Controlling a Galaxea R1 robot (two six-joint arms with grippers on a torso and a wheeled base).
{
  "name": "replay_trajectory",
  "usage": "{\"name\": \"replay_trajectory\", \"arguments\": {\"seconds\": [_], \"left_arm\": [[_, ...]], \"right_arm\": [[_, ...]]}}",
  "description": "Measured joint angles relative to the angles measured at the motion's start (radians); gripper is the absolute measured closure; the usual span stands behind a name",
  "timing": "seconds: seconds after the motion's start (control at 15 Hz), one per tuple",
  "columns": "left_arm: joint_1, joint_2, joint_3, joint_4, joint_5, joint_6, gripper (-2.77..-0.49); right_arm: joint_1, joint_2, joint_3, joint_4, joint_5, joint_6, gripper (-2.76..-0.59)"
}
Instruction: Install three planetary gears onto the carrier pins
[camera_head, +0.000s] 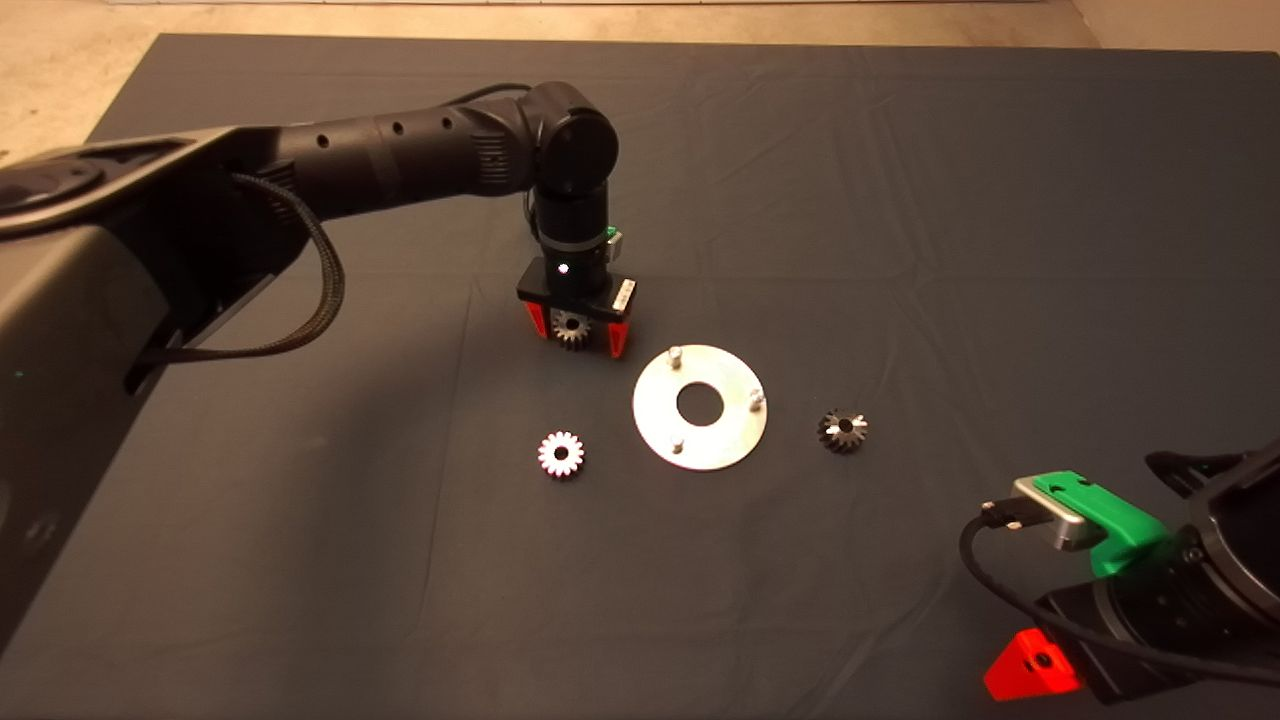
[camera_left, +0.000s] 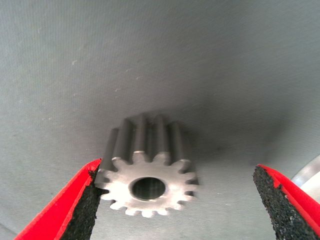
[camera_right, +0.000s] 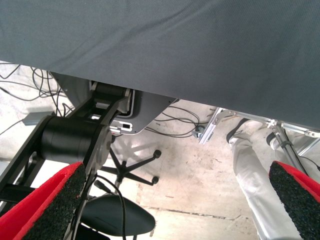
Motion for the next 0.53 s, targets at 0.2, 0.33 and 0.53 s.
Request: {"name": "replay_trajectory", "arguments": {"seconds": [0.2,0.33,0.53], "left_arm": [[-0.001,0.0,0.0,0.0,-0.002,0.0,-2.07],[-0.001,-0.001,0.0,0.0,-0.004,0.0,-2.03],[-0.001,-0.003,0.0,0.0,-0.004,0.0,-1.93]], "right_arm": [[0.0,0.0,0.0,0.0,0.0,0.0,-2.73],[0.0,0.0,0.0,0.0,0.0,0.0,-2.73],[0.0,0.0,0.0,0.0,0.0,0.0,-2.73]]}}
